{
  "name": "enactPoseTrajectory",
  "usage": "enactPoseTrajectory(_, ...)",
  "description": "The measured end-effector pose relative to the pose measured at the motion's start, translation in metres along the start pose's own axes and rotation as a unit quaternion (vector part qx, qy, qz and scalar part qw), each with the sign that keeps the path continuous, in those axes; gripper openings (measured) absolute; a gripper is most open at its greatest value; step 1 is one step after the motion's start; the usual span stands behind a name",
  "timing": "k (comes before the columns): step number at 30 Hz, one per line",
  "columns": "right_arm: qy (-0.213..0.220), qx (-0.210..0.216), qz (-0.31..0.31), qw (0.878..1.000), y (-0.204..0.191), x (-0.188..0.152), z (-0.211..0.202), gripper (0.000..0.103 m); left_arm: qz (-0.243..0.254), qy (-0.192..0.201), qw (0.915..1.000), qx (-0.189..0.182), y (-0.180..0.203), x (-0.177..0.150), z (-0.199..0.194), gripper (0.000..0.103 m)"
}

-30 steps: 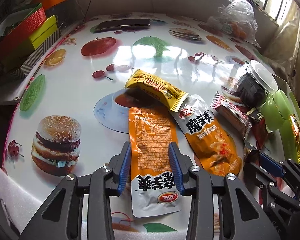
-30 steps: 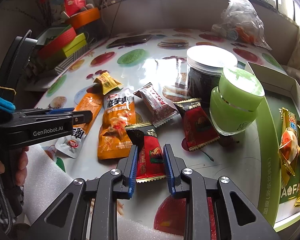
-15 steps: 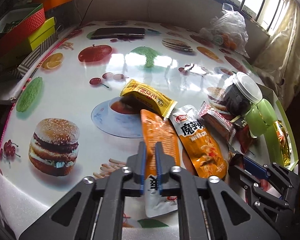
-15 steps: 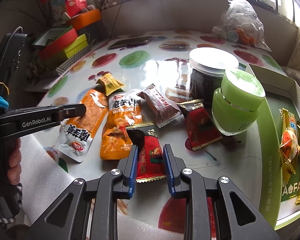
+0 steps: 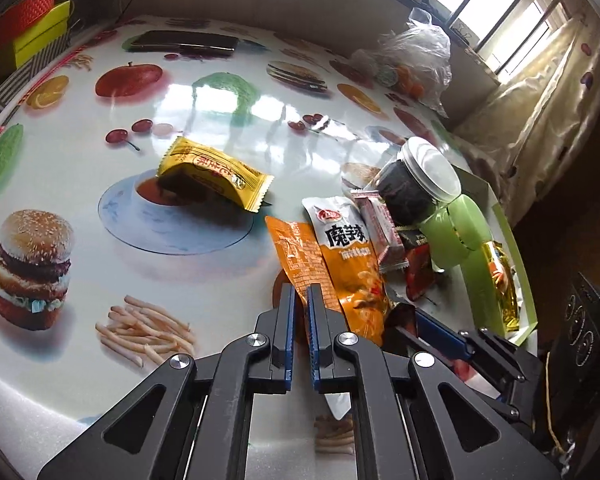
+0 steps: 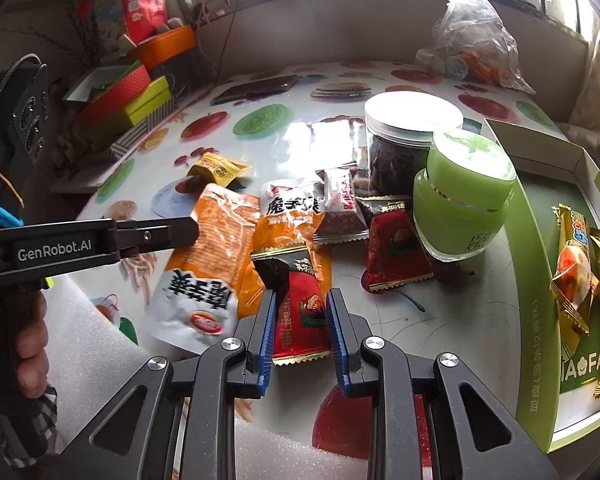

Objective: Organize snacks
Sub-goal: 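Lift and carry both held snacks toward the green gift box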

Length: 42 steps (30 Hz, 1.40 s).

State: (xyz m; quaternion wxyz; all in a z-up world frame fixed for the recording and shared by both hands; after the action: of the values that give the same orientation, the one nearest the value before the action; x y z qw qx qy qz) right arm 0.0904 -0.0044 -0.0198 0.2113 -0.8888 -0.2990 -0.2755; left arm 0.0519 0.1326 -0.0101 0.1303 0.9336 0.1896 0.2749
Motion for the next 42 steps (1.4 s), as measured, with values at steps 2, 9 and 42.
enactPoseTrajectory(2, -0.001, 0.002, 0.001, 1.000, 0.000, 0.000, 0.000, 0.024, 0.006, -0.003, 0.9999, 0.014, 0.002, -0.002, 0.003, 0.009)
enactPoseTrajectory(9, -0.003, 0.005, 0.006, 1.000, 0.000, -0.002, 0.003, 0.024, -0.023, -0.005, 0.9994, -0.024, 0.003, -0.003, 0.006, 0.028)
enactPoseTrajectory(42, 0.017, 0.004, 0.018, 1.000, -0.001, -0.001, -0.013, 0.023, -0.076, 0.026, 0.9944, -0.069, -0.009, 0.005, -0.026, 0.000)
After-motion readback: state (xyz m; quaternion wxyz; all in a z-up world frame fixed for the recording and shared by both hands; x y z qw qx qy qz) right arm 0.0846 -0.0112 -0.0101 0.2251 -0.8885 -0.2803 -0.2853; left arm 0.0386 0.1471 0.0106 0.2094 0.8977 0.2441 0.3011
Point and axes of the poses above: each gripper's, at about its wrist camera, not at the fingertips, and z roughly the way its jaws point, y to its right, x to its top, the point moved 3 cm from there along z, roughly the way its jaws point
